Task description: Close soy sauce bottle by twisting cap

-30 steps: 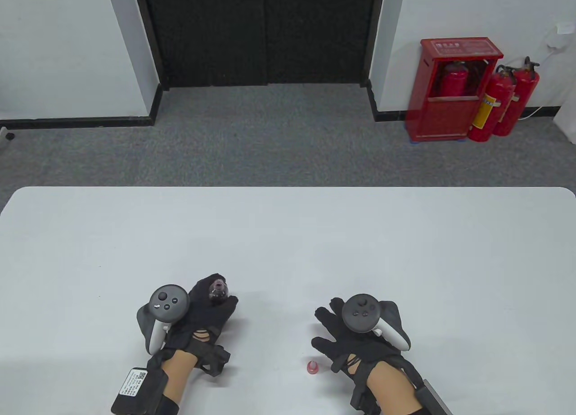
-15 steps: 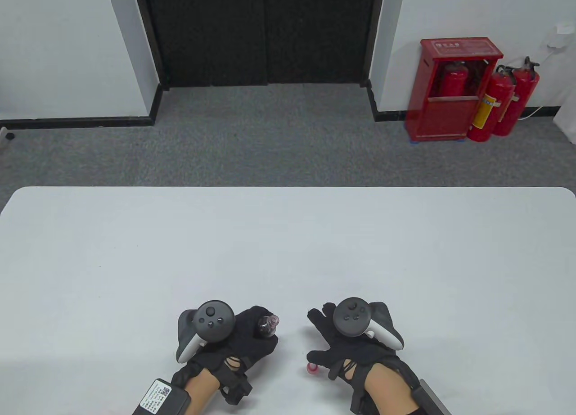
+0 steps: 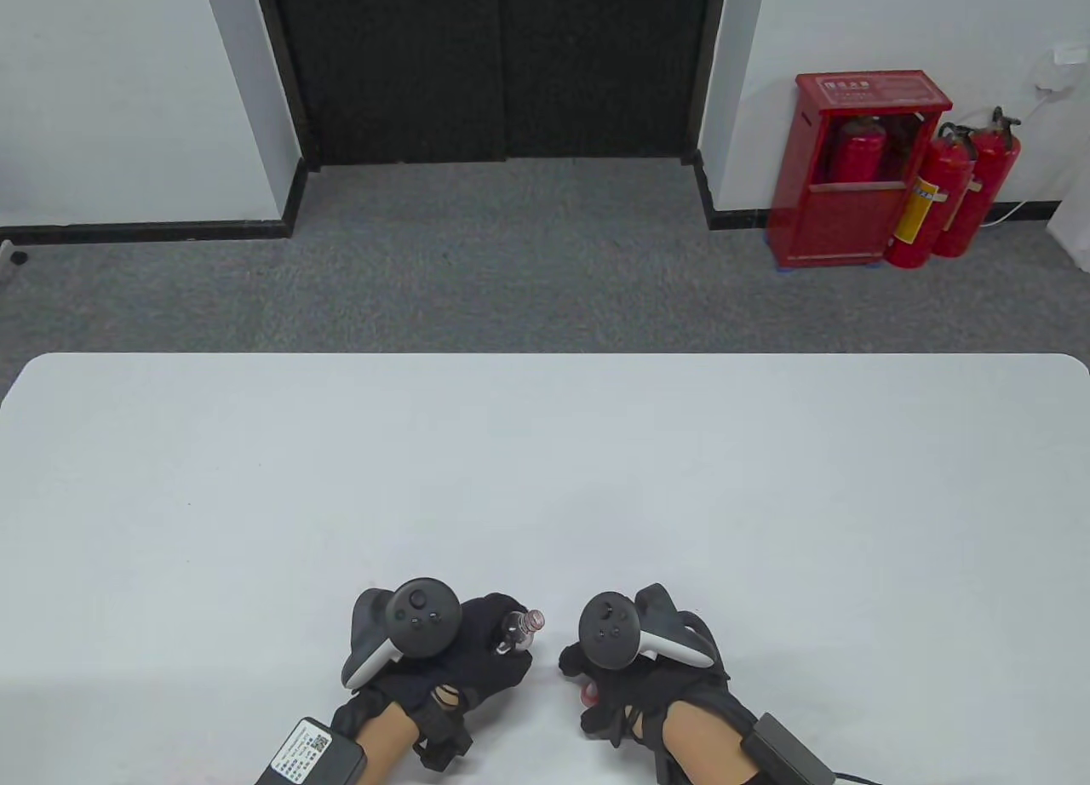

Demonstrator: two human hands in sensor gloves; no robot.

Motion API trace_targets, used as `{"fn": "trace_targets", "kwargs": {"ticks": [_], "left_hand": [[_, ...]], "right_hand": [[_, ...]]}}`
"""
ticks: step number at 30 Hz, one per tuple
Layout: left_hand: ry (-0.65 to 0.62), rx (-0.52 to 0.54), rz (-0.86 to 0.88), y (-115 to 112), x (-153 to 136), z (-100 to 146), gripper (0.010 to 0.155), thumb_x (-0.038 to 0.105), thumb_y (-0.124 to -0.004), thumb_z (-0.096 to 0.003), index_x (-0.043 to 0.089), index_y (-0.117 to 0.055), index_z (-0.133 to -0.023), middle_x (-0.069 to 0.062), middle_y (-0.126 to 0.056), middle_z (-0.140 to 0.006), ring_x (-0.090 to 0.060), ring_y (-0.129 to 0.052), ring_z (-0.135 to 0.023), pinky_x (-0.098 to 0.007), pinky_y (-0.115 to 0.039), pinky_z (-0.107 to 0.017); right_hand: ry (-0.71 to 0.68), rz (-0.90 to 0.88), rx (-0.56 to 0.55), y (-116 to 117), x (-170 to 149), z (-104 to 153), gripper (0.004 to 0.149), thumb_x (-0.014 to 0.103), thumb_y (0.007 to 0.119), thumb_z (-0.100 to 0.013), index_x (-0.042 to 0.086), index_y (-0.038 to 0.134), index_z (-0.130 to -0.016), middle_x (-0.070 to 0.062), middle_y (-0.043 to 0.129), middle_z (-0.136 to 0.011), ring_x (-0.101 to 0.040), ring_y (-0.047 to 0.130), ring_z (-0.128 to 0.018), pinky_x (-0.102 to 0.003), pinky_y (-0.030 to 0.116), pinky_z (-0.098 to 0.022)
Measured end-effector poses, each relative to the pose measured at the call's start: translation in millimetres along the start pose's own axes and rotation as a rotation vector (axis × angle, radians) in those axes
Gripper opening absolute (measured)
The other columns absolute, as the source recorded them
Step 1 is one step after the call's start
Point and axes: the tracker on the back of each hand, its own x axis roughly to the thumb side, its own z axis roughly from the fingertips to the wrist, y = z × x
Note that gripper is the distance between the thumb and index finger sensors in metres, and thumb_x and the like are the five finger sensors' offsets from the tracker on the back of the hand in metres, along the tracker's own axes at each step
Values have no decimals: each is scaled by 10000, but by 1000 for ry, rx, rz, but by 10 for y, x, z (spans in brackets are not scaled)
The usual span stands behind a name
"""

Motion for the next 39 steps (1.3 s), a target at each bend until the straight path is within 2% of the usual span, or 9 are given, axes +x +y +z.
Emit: {"fn": "trace_targets", "kwargs": {"ticks": [7,11,13,17,25,32,35,39], "left_hand": [[-3,-2,-13,-4,9,3,528,640,-942,-398,451,-781,-863,197,-959,-734,-111,-1125,-519,-360,-948,-223],[0,-29,-76,-17,29,8,552,639,-940,-400,443,-768,-886,192,-956,-741,-116,-1124,-522,-362,-947,-223],[-13,-9,-140,-16,51,23,559,646,-937,-395,450,-765,-890,203,-957,-737,-110,-1127,-518,-357,-949,-219],[-9,-18,-101,-20,49,16,559,646,-936,-396,448,-765,-889,199,-957,-738,-113,-1125,-520,-358,-948,-220],[-5,-60,-113,-66,54,16,563,650,-934,-394,445,-767,-891,197,-957,-741,-115,-1125,-527,-361,-949,-224],[4,-102,-129,-112,68,4,580,665,-928,-389,439,-767,-898,193,-960,-740,-115,-1128,-522,-358,-950,-220],[10,-117,-136,-118,66,5,585,666,-927,-389,437,-766,-902,193,-960,-741,-118,-1128,-523,-358,-950,-221],[14,-130,-139,-131,66,-3,588,669,-926,-389,438,-763,-905,192,-960,-743,-117,-1127,-526,-357,-950,-222]], "right_hand": [[-5,25,-69,-1,12,-14,616,314,980,-334,234,774,-909,-108,890,-789,-402,898,-549,-572,749,-378],[7,15,-87,-6,2,-18,586,326,966,-342,215,787,-889,-100,902,-769,-391,909,-529,-567,756,-376],[8,1,-97,-13,-13,-19,578,343,949,-354,203,783,-890,-100,908,-765,-388,915,-520,-564,760,-371],[3,-53,-110,-52,-55,13,568,344,925,-372,178,780,-895,-116,914,-764,-395,920,-523,-572,758,-374],[-50,-362,-292,-285,-259,185,572,371,897,-381,133,784,-888,-117,942,-727,-378,948,-481,-578,764,-373],[-110,-707,-421,-377,-430,282,580,381,876,-387,126,769,-897,-102,930,-772,-393,948,-540,-595,756,-406],[-168,-767,-422,-371,-417,277,576,368,886,-387,130,771,-899,-112,929,-802,-399,950,-559,-598,754,-412],[-225,-727,-467,-405,-324,312,579,325,903,-377,154,752,-910,-118,904,-860,-397,942,-588,-600,749,-427]]}}
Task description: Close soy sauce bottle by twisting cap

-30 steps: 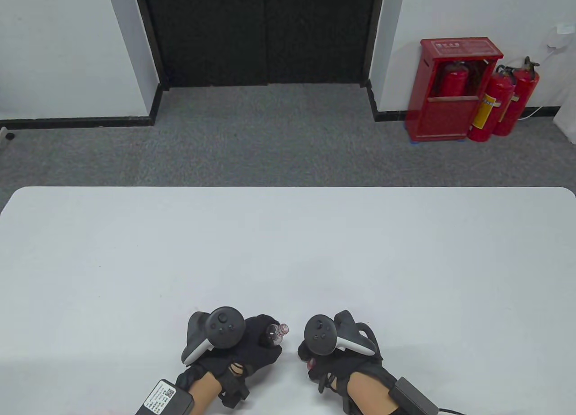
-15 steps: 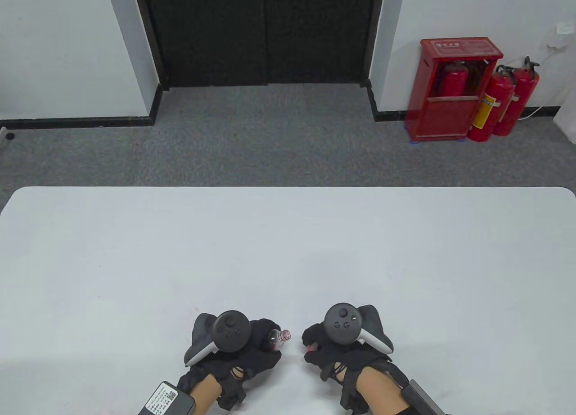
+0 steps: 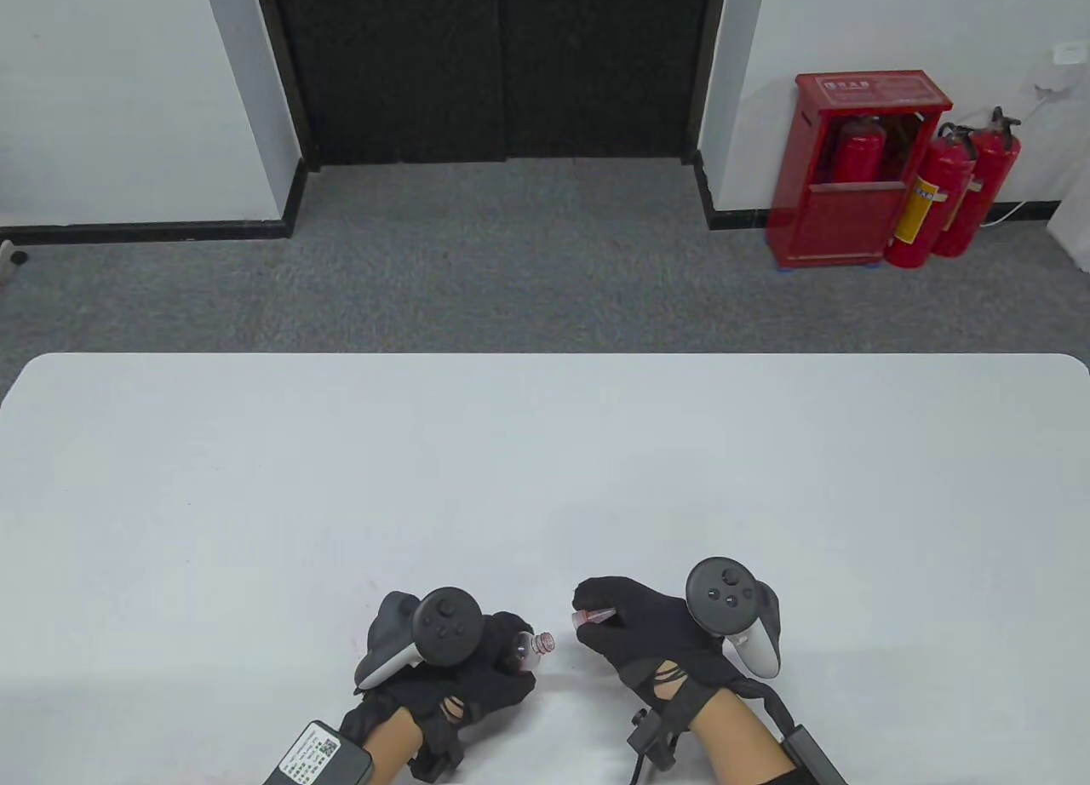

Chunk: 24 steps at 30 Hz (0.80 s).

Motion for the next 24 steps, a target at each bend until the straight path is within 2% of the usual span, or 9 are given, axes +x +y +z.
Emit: {"fn": "trace_targets", "kwargs": {"ticks": [10,24], "left_hand": [[0,-6,10,-15,7,3,594,674,-923,-388,435,-763,-909,191,-961,-743,-117,-1128,-526,-355,-951,-221],[-10,-15,5,-31,43,11,601,678,-920,-388,433,-761,-913,191,-962,-742,-116,-1129,-523,-353,-952,-220]], "right_hand": [[-115,145,10,140,163,25,578,317,922,-367,162,766,-901,-111,911,-859,-396,945,-586,-599,749,-424],[-121,183,76,209,162,19,574,319,928,-362,184,772,-898,-101,900,-865,-400,931,-602,-602,740,-434]]}}
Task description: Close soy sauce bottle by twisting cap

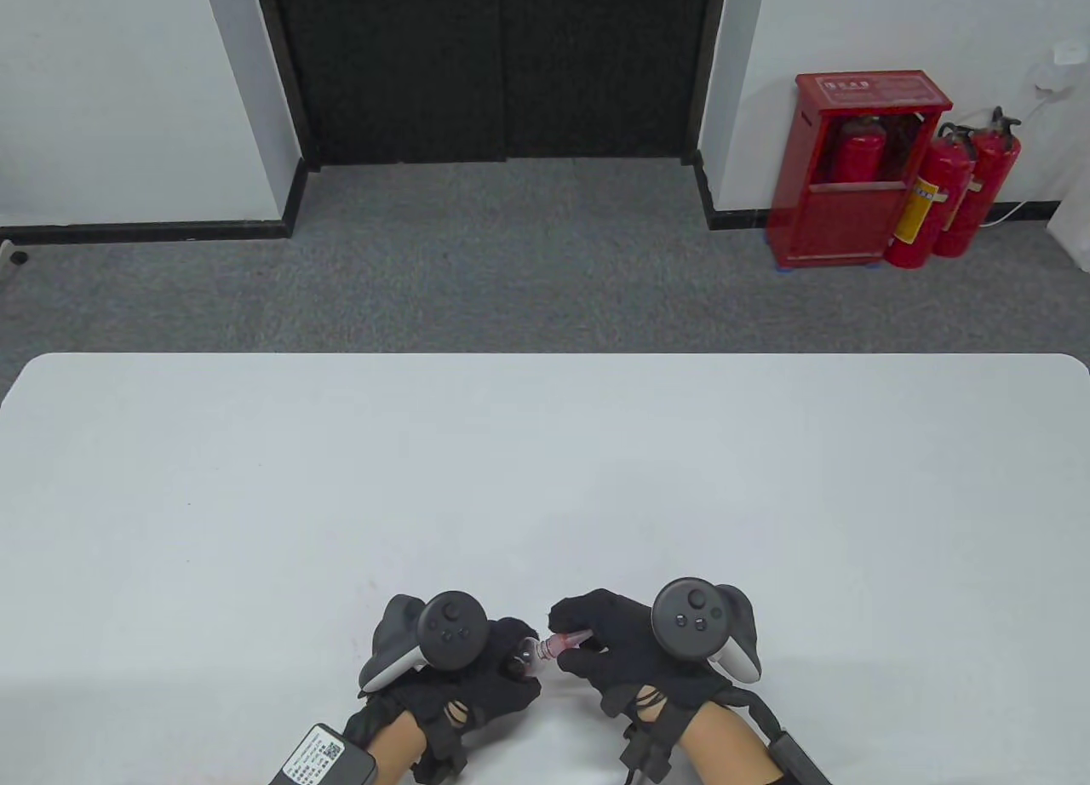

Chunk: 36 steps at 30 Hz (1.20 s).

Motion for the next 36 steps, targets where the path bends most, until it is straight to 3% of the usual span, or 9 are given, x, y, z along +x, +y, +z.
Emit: {"fn": "trace_targets", "kwargs": {"ticks": [21,30,36], "left_hand": [[-13,-31,7,6,-4,5,609,681,-918,-383,433,-759,-916,191,-961,-745,-117,-1129,-530,-356,-951,-225],[-44,-85,93,-23,-25,-5,613,681,-916,-381,433,-755,-919,191,-958,-749,-122,-1127,-537,-361,-951,-231],[-41,-79,99,-17,-31,-3,612,681,-915,-385,434,-753,-921,191,-957,-751,-121,-1126,-538,-360,-950,-233]], "right_hand": [[-78,50,3,81,35,0,588,238,958,-338,212,785,-899,-97,892,-880,-402,929,-617,-604,741,-433],[-141,53,11,77,53,5,570,205,956,-335,252,808,-883,-88,904,-906,-397,941,-616,-599,750,-430],[-116,46,11,77,30,-2,572,251,950,-344,225,798,-895,-102,924,-883,-397,951,-583,-594,755,-415]]}}
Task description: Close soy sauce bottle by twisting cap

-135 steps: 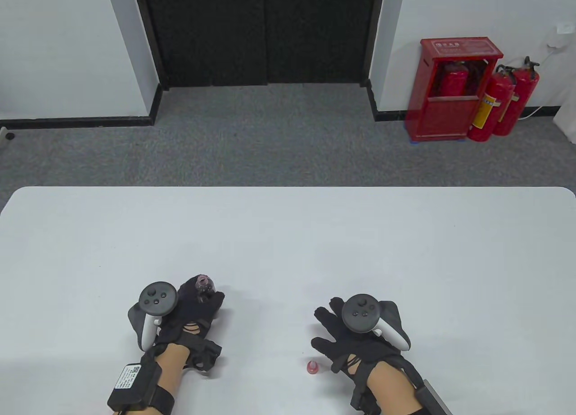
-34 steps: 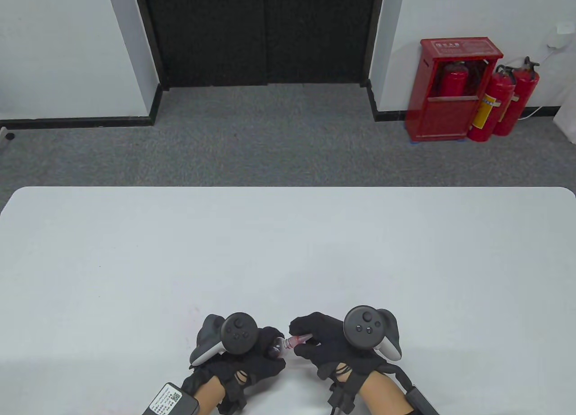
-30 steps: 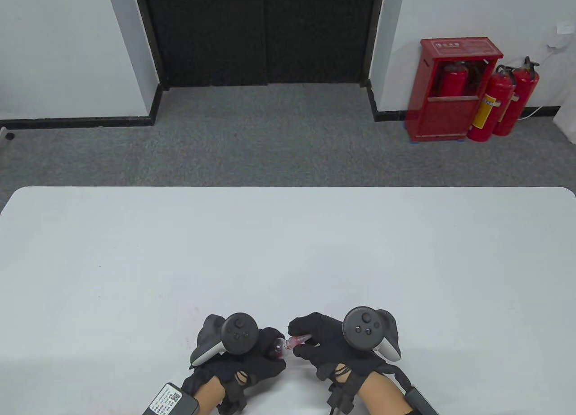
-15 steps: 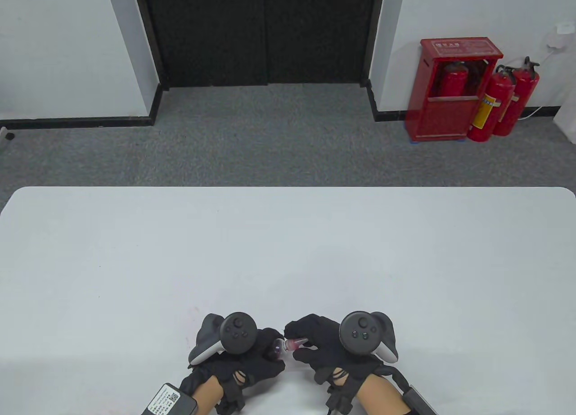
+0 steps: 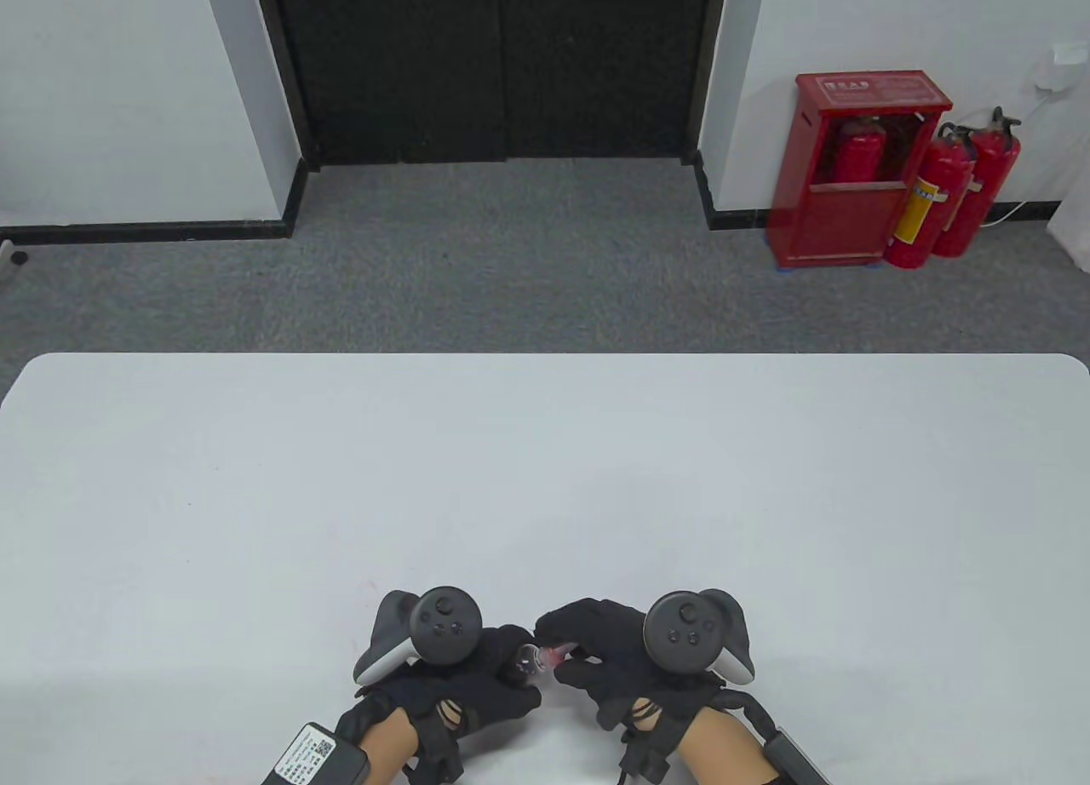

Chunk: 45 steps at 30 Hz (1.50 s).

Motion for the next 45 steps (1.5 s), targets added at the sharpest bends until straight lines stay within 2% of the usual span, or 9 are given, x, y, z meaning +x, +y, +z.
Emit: {"fn": "trace_targets", "kwargs": {"ticks": [10,18,22,27,32,37,41,45], "left_hand": [[-22,-14,66,-2,-22,-5,613,684,-913,-384,437,-751,-921,195,-955,-752,-117,-1125,-542,-359,-951,-237],[-56,-52,128,-13,-30,-13,613,681,-912,-387,435,-747,-924,194,-953,-755,-121,-1123,-544,-362,-949,-238],[-48,-41,108,-5,-34,-8,613,681,-912,-386,434,-749,-923,193,-954,-754,-120,-1124,-542,-361,-949,-237],[-42,-33,86,4,-36,-5,614,680,-913,-386,434,-746,-924,191,-952,-756,-123,-1123,-546,-364,-948,-239],[-39,-27,78,8,-39,-7,615,681,-912,-385,435,-747,-924,192,-952,-757,-122,-1122,-545,-362,-948,-241],[-36,-34,68,-2,-40,-8,616,680,-913,-385,432,-748,-924,191,-954,-754,-123,-1122,-545,-362,-948,-238],[-36,-31,68,3,-38,-6,616,682,-912,-385,433,-748,-924,189,-953,-756,-124,-1123,-545,-362,-948,-239],[-38,-31,69,0,-36,-8,617,681,-913,-385,432,-747,-925,189,-954,-755,-124,-1123,-544,-363,-948,-238]], "right_hand": [[-40,1,-46,-11,31,10,573,261,942,-333,211,802,-886,-110,963,-862,-388,979,-538,-593,768,-394],[-84,-13,-42,-13,60,13,565,201,935,-322,264,809,-869,-97,956,-884,-376,983,-536,-586,772,-395],[-60,-4,-23,-6,36,10,583,264,941,-335,198,785,-894,-108,957,-867,-381,974,-537,-586,766,-395],[-30,-13,-5,5,-5,4,587,333,924,-356,182,773,-903,-102,949,-849,-385,959,-557,-585,757,-403],[-5,-28,30,-11,-32,6,670,373,925,-355,210,704,-966,-115,851,-952,-428,902,-658,-618,714,-454],[-25,-20,70,-30,-25,10,709,361,934,-357,270,660,-1004,-128,738,-1053,-454,857,-717,-644,683,-486],[-52,17,75,-30,2,18,678,316,946,-353,335,683,-978,-105,626,-1126,-463,826,-751,-655,663,-505],[-67,47,65,-13,42,12,614,264,946,-354,338,739,-927,-87,652,-1117,-458,839,-742,-653,668,-502]]}}
